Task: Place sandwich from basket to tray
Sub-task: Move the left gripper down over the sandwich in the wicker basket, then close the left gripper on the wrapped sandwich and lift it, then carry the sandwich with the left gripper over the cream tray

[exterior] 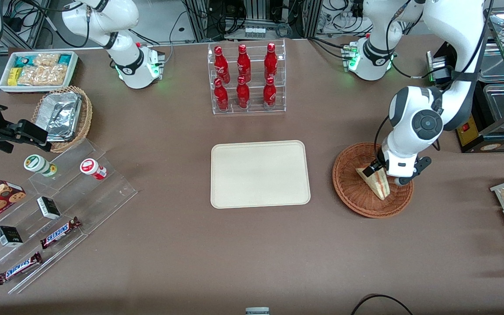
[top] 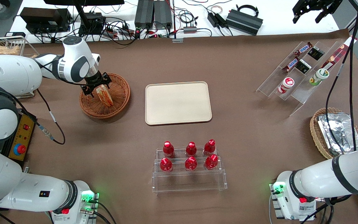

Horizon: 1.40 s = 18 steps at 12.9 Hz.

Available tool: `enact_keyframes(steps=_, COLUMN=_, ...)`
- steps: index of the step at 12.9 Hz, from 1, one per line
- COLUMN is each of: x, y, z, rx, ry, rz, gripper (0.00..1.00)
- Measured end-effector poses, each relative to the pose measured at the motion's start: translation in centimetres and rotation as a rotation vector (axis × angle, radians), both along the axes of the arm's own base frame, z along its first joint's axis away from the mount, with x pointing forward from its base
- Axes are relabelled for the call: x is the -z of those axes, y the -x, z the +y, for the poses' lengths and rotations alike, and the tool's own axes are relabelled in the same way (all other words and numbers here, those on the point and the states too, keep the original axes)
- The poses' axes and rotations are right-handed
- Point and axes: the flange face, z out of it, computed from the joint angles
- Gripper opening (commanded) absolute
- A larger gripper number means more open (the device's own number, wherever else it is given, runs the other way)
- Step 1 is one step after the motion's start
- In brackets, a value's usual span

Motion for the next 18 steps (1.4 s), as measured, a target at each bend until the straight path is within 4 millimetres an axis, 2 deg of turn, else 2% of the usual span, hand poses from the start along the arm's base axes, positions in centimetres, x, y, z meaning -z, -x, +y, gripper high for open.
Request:
enact_keyframes(steps=1, x=0.5, y=0.0, z=0.1, rx=-0.003, ry=0.0, rz=0.003, gripper=0.93)
enact_keyframes(steps=2, x=0.9, y=-0.2, z=0.1, rx=-0.006, ry=0.001, rz=-0.001, gripper=0.63)
enact_keyframes(steps=3, x=1.3, y=-0.2, z=0.2, rx=-0.012, ry=0.001, rz=0.0, gripper=0.21)
enact_keyframes(steps=4, x=1.6, y=-0.2, z=0.2, rx=-0.035, ry=0.0, rz=0.002, gripper=0.08)
enact_keyframes(steps=9, x=1.6, y=-0.4, z=0.1, rx=-0.096, ry=-0.003, rz=-0.003, gripper=0.04)
enact_keyframes(steps=11, x=0.7, y=-0.8, z=-0.3, rx=-0.09, ry=-0.004, rz=-0.006, gripper=0.04)
enact_keyframes(steps=13, x=-1.5, y=-1.0, z=-1.1, rx=-0.024, ry=-0.017, rz=0.047, gripper=0.03)
enact_keyframes(steps=15, x=-4.8, y=-1.0, z=-2.9, rx=0.084, ry=-0.03, rz=0.124, gripper=0.03)
enact_keyframes(steps=16, x=-6.2, y=-0.9, z=-4.5, rx=0.134, ry=-0.034, rz=0.141, gripper=0.04)
enact_keyframes(steps=18, x=-7.2, y=0.2, z=-9.1, rx=0.229, ry=-0.037, rz=0.14, gripper=0.06)
